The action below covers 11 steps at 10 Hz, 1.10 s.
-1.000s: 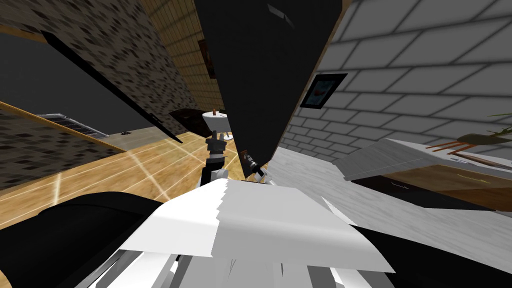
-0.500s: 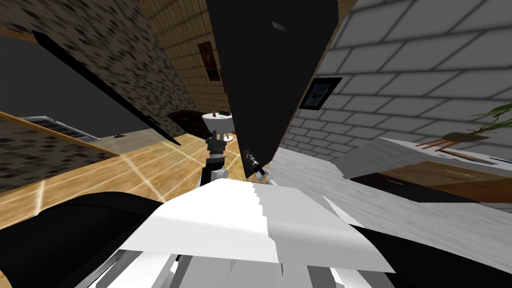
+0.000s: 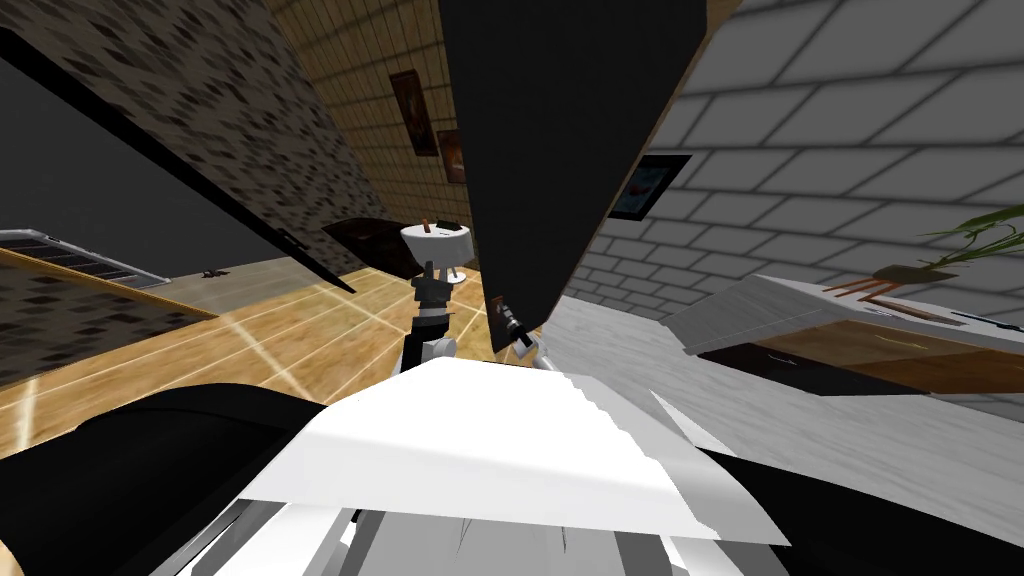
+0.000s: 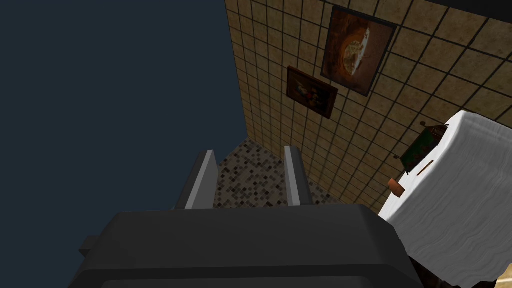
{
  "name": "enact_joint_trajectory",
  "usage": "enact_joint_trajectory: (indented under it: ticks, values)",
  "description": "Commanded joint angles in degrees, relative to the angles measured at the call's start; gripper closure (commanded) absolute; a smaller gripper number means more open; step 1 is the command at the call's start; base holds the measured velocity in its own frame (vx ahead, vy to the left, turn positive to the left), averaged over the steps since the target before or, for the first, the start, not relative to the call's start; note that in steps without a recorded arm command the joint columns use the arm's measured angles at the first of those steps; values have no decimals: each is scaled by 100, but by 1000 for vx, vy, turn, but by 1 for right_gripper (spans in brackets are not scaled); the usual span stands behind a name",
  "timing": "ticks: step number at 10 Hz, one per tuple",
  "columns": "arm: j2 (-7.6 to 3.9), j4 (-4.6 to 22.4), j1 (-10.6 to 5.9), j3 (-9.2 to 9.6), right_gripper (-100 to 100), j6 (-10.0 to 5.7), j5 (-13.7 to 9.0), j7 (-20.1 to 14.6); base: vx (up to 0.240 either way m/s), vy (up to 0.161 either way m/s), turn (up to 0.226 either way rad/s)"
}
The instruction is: Push the door open
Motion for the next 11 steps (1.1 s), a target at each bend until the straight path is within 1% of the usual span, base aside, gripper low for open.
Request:
enact_joint_trajectory:
  ticks: [1,2,4,6,7,8,9,11]
  values:
    - [27,59,-15,-193,100,-5,-13,54,55,150,-54]
    - [51,78,-22,-244,100,-4,-16,70,42,158,-68]
    - [156,146,-45,-426,100,0,-26,125,25,162,-90]
    - [300,212,-67,-605,100,3,-36,179,49,158,-65]
    - [250,182,-21,-539,100,44,-25,176,27,76,-31]
    - [140,210,-53,-683,100,32,-41,211,82,99,-23]
    - [119,216,-56,-711,100,30,-43,219,89,155,-66]
    - [57,247,-70,-848,100,20,-55,257,64,176,-75]
